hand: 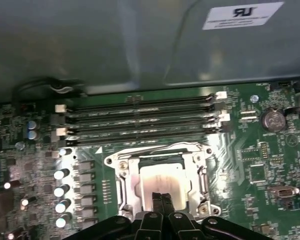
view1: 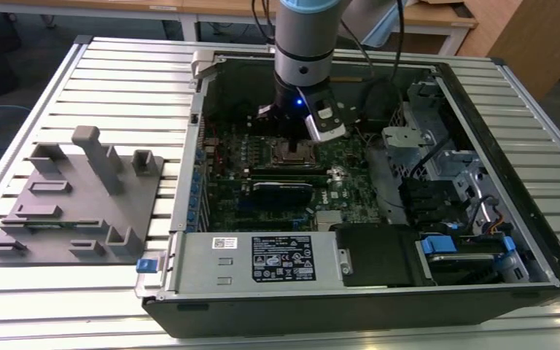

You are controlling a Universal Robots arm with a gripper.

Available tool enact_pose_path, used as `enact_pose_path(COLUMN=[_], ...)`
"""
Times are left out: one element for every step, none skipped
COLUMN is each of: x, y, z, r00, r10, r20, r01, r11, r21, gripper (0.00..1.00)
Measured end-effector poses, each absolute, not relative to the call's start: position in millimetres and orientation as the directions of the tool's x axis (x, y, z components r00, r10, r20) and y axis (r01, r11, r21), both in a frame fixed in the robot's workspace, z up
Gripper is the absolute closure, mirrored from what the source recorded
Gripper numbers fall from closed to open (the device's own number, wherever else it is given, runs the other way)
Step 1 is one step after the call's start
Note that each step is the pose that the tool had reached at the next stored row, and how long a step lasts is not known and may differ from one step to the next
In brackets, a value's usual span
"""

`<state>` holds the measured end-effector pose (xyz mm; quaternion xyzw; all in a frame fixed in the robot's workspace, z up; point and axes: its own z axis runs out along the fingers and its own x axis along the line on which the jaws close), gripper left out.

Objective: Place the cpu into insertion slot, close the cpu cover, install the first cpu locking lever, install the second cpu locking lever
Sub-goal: 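Install the second cpu locking lever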

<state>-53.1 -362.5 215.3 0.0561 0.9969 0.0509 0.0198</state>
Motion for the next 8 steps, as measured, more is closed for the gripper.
enact_pose_path(x=[-52.2, -51.6, -51.1, -50.9, -50.9, -50.9, -50.9, -50.9], y=[-362.1, -361.9, -361.9, -361.8, -361.8, -361.8, -361.8, -361.8], z=[215.3, 215.4, 215.4, 215.4, 215.4, 215.4, 215.4, 215.4], r00=[-0.993, -0.993, -0.993, -0.993, -0.993, -0.993, -0.993, -0.993], r10=[0.114, 0.114, 0.114, 0.114, 0.114, 0.114, 0.114, 0.114], r20=[-0.033, -0.033, -0.033, -0.033, -0.032, -0.032, -0.032, -0.032], r01=[0.11, 0.11, 0.11, 0.11, 0.11, 0.11, 0.11, 0.11], r11=[0.989, 0.989, 0.989, 0.989, 0.989, 0.989, 0.989, 0.989], r21=[0.104, 0.103, 0.103, 0.103, 0.103, 0.103, 0.103, 0.103], gripper=[0.89, 0.89, 0.89, 0.89, 0.89, 0.89, 0.89, 0.89])
